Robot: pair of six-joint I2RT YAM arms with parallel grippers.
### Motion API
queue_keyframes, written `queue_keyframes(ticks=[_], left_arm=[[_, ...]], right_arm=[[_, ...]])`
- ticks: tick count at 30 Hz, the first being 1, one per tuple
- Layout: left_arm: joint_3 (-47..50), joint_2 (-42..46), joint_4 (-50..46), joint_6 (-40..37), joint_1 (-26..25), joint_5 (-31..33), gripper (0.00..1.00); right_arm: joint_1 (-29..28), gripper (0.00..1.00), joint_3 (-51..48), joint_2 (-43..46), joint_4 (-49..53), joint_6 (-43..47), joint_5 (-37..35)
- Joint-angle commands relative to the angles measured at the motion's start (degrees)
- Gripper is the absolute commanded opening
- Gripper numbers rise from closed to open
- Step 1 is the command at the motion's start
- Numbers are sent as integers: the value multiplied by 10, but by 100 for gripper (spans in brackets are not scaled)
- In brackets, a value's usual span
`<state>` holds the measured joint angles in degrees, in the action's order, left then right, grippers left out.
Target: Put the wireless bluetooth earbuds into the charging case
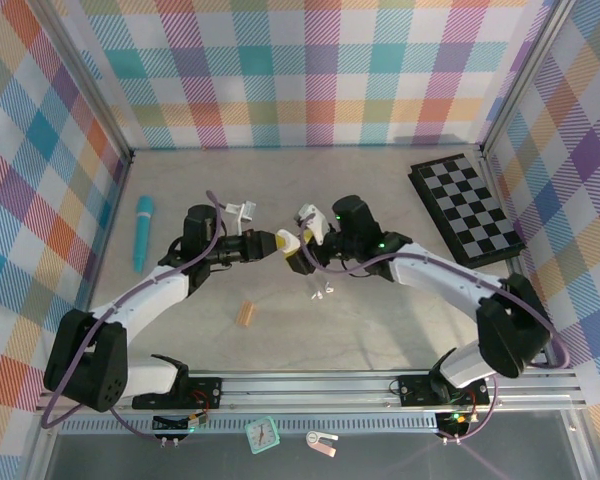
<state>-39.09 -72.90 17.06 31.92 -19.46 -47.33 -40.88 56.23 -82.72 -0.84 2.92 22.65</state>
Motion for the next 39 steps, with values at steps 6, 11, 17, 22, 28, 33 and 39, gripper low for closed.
queue_keyframes(ticks=[6,11,17,22,28,33,39], left_arm=[[47,39,333,3,-8,-19,14],[57,13,485,64,-12,-49,14],[67,-26,600,113,-19,-77,13],[65,-18,598,99,-34,-95,14],[58,-22,598,101,-35,-107,14],[60,-22,598,90,-35,-104,21],[57,-13,555,24,-38,-91,52]], right_arm=[[76,69,-136,90,-344,-303,179],[77,67,-162,70,-532,-437,218],[72,60,-148,50,-581,-465,219],[71,50,-119,38,-564,-453,224],[71,36,-99,27,-558,-442,229],[70,20,-95,41,-518,-410,233],[64,8,-56,104,-264,-244,223]])
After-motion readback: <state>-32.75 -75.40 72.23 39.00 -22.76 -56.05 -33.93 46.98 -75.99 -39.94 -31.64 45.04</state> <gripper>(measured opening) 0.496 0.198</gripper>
